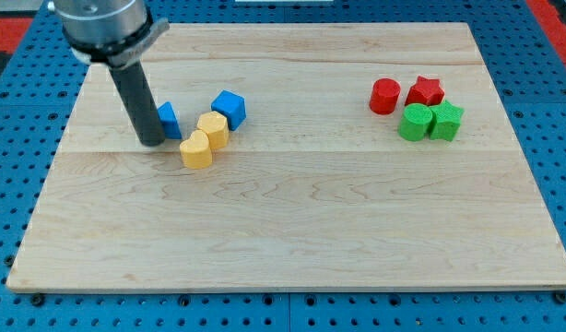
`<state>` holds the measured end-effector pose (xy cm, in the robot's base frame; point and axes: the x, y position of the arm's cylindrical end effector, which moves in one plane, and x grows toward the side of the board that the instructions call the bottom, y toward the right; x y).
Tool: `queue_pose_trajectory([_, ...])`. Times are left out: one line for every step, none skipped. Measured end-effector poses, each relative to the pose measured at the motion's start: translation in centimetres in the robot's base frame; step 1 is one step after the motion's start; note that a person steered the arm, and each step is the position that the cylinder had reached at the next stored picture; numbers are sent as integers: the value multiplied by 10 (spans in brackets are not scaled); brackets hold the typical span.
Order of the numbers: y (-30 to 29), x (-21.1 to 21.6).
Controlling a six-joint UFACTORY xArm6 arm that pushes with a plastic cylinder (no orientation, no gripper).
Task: Move the yellow hexagon closer to the yellow heart
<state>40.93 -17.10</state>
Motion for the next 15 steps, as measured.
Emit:
queue_pose_trajectory([-22,-14])
queue_pose_trajectory([30,-22])
queue_pose_trajectory([39,-36])
queue_pose_trajectory([58,-38])
queue_pose_trajectory([62,8])
queue_pose_trajectory([60,56])
queue_pose_trajectory([41,61])
queue_pose_trajectory([22,11])
queue_pose_trajectory([86,24])
queue_pose_trajectory([98,42])
queue_pose_trajectory([109,49])
queue_pose_trajectory([127,50])
queue_pose_trajectory([151,71])
queue_pose_trajectory([107,87])
queue_pose_trajectory([93,87])
